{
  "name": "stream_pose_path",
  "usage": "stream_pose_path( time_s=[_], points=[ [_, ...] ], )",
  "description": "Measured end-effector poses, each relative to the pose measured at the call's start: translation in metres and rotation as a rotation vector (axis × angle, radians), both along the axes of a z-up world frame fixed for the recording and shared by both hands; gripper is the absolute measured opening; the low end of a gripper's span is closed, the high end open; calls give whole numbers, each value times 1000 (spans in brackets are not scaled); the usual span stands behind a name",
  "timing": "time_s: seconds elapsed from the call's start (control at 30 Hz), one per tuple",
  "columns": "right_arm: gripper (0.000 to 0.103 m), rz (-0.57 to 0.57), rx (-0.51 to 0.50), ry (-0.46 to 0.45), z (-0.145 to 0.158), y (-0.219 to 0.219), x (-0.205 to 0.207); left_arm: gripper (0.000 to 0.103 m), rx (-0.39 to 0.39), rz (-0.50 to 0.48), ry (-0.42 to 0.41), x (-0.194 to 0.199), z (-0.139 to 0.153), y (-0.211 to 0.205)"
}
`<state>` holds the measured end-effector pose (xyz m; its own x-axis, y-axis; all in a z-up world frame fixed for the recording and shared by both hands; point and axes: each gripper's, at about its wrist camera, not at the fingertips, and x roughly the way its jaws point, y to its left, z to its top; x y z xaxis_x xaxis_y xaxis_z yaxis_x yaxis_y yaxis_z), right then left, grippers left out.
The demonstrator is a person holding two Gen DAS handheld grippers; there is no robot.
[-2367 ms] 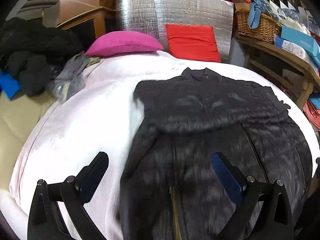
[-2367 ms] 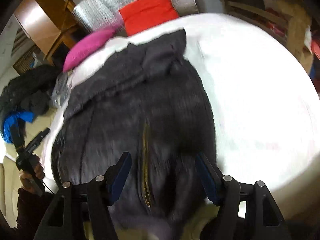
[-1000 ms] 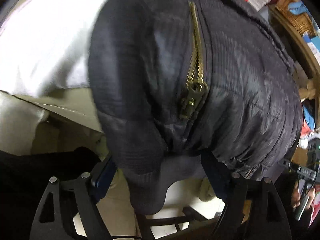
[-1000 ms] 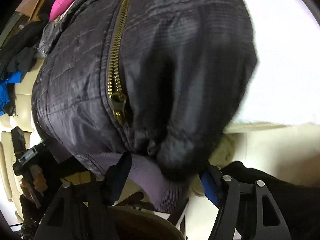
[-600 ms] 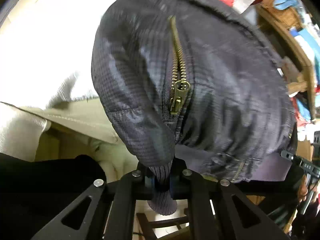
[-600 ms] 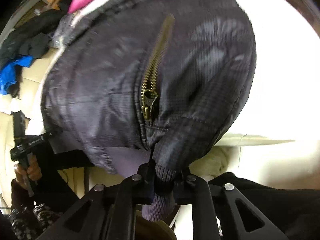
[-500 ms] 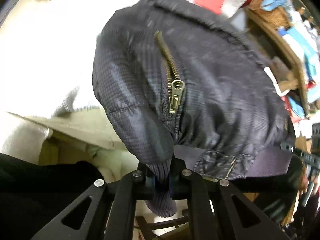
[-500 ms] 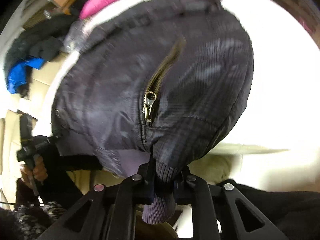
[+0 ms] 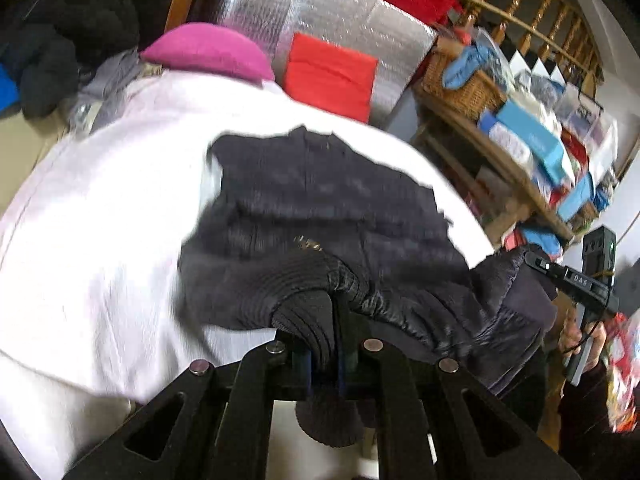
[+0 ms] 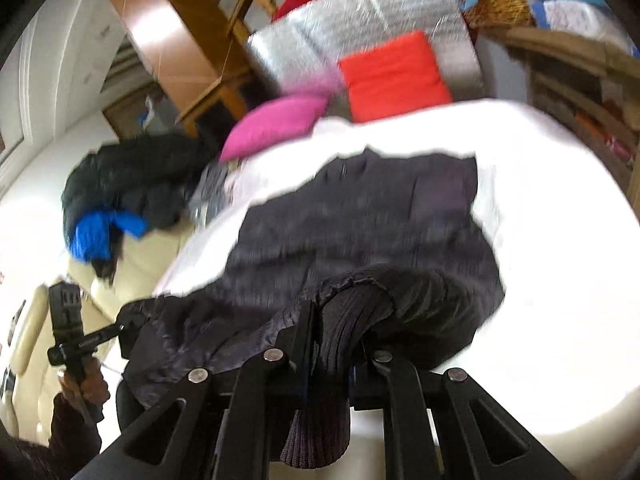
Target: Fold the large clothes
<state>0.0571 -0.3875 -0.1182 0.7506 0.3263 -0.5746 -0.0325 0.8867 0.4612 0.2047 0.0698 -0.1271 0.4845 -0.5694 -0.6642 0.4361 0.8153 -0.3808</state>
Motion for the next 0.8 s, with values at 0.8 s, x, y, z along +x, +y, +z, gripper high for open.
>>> stream_pose_path(
  time_s=[0.8],
  points=[
    [13, -337, -18, -71, -14, -70, 288, 9, -39, 300, -32, 298, -31, -105]
  ],
)
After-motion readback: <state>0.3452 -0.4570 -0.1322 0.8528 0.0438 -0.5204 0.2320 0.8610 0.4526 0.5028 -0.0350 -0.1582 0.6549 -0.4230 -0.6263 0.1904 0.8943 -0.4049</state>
